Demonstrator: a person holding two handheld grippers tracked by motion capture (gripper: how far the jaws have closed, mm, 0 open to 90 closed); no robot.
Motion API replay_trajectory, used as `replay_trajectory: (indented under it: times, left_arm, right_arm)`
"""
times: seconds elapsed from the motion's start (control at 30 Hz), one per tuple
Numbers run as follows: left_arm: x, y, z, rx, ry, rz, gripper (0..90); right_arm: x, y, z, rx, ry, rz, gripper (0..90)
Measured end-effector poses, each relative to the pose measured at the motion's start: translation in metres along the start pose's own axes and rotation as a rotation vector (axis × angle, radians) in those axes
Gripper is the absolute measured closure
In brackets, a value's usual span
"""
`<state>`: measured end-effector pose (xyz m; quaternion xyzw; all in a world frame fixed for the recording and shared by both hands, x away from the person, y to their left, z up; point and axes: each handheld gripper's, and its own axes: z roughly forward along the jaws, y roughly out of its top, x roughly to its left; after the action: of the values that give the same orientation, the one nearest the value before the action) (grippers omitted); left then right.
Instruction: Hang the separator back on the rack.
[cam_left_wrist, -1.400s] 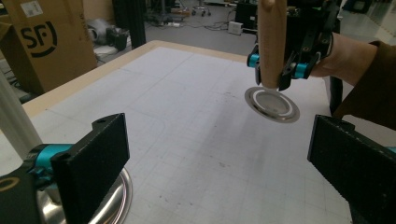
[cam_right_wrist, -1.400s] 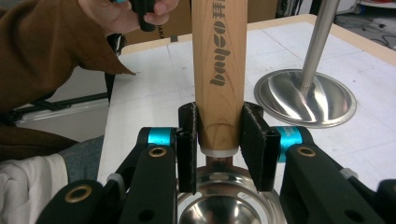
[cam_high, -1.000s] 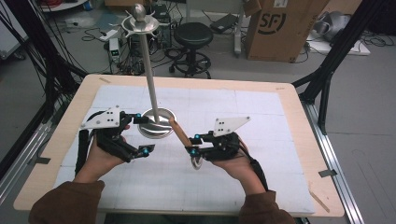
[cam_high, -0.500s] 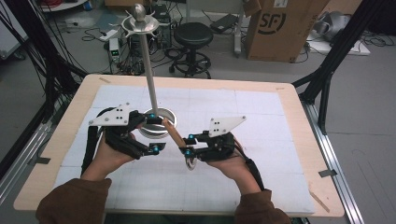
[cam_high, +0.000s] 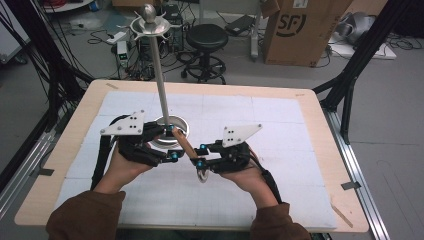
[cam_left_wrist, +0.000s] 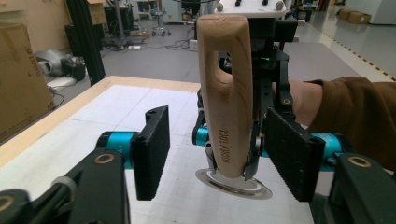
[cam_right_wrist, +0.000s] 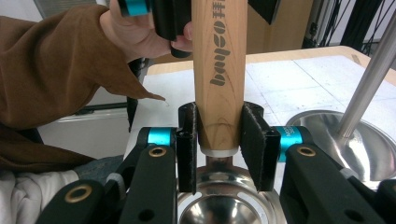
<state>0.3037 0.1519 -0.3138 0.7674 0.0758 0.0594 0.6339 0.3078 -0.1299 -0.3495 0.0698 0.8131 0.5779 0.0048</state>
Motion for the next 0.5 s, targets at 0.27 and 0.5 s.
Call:
replay_trajectory:
  times: [0.27,0.5]
  left_arm:
    - [0.0005,-0.0005,0.0018,-0.017,-0.023,-0.002,53.0]
    - [0.0001,-0.0001,0.0033,-0.026,-0.04,0.004,63.3]
  right_arm:
    - [0.0,0.0,0.001,-0.003,0.008,-0.001,68.6]
    - [-0.001,-0.0002,0.0016,0.0,0.014,0.0,68.6]
